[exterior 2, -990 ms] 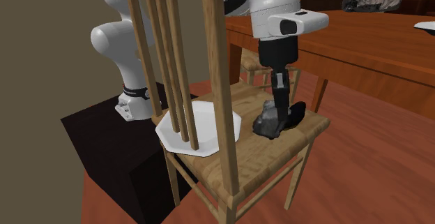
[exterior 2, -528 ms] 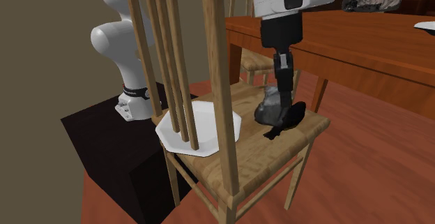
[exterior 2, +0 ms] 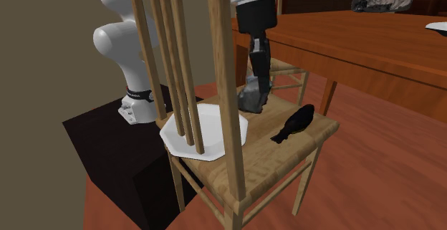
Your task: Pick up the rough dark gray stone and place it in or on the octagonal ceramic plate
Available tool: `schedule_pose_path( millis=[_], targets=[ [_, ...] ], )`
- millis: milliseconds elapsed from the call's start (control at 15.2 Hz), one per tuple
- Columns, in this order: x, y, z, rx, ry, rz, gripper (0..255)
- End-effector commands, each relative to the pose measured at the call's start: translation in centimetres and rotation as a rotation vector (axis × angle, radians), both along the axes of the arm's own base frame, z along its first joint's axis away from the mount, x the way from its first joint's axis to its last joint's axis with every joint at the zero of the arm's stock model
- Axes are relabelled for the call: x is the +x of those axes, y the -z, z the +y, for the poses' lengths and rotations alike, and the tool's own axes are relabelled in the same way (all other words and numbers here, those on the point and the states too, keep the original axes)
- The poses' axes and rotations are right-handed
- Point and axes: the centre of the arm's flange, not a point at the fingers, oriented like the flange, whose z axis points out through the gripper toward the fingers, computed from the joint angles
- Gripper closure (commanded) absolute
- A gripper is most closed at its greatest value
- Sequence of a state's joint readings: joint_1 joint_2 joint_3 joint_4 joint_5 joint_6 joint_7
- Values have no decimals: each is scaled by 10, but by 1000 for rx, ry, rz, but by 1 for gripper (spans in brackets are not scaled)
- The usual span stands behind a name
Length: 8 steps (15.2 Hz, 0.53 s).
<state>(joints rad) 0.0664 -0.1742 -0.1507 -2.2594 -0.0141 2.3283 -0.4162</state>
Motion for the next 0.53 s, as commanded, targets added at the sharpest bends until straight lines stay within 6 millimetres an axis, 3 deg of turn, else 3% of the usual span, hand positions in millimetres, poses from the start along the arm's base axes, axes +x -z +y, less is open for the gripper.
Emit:
schedule_pose_path(
  millis=[0,462],
  targets=[
    [-26,-1,-5,0,-1,0,255],
    [-118,-14,-16,0,-1,0,255]
  ],
)
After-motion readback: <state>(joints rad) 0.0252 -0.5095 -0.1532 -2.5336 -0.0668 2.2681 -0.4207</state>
